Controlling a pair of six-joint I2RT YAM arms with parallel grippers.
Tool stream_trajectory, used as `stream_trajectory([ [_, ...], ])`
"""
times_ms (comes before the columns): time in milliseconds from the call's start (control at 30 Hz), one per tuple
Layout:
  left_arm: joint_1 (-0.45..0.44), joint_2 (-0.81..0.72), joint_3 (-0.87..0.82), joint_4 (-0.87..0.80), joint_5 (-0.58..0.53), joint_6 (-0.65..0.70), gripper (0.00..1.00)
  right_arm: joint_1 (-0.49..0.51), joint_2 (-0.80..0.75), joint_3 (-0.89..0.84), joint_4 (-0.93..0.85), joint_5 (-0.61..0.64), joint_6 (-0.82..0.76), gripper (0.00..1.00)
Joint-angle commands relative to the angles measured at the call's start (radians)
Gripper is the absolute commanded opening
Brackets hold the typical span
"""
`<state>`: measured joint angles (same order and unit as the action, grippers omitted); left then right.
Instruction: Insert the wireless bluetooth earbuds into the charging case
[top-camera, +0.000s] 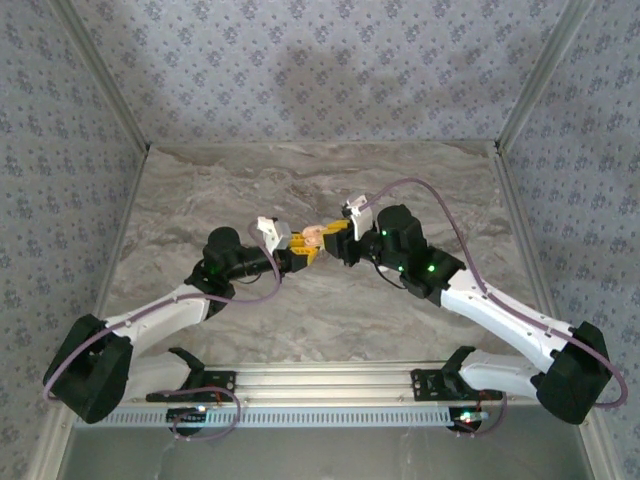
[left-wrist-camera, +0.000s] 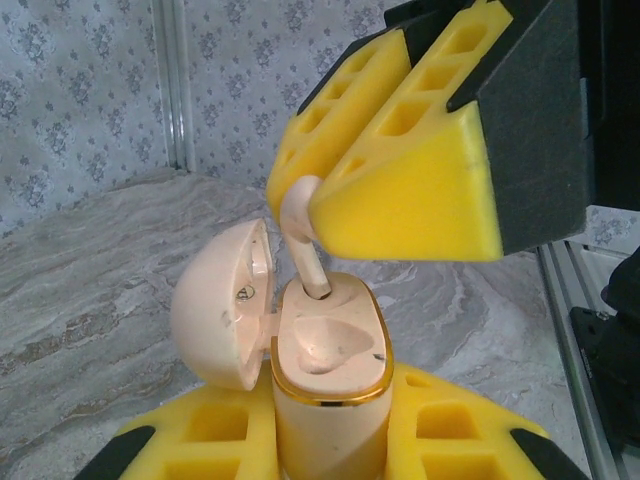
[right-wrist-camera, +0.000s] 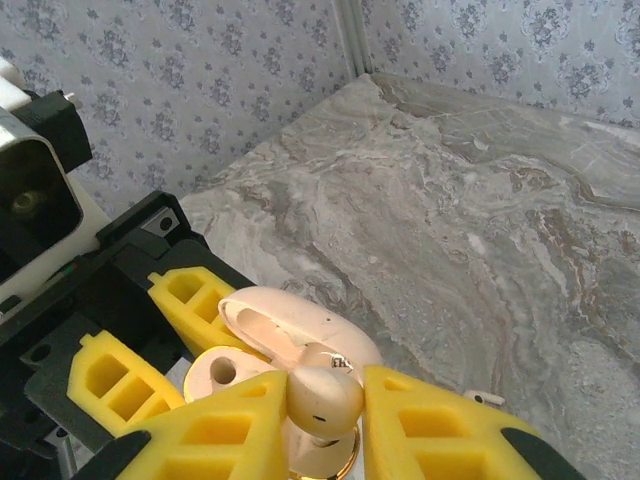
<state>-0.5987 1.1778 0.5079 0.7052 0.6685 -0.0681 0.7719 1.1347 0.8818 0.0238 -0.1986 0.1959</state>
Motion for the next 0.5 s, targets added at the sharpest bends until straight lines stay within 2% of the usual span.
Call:
stream_trajectory([
  [0, -0.006, -0.032, 0.037, 0.03, 0.009, 0.019, 0.17, 0.012, 0.01, 0.031, -0.066, 0.014, -0.041, 0.24],
  [467, -0.006, -0.043, 0.039, 0.012, 0.008, 0.034, 0.18, 0.03, 0.026, 0.082, -0.202, -0.059, -0.143, 0.27],
])
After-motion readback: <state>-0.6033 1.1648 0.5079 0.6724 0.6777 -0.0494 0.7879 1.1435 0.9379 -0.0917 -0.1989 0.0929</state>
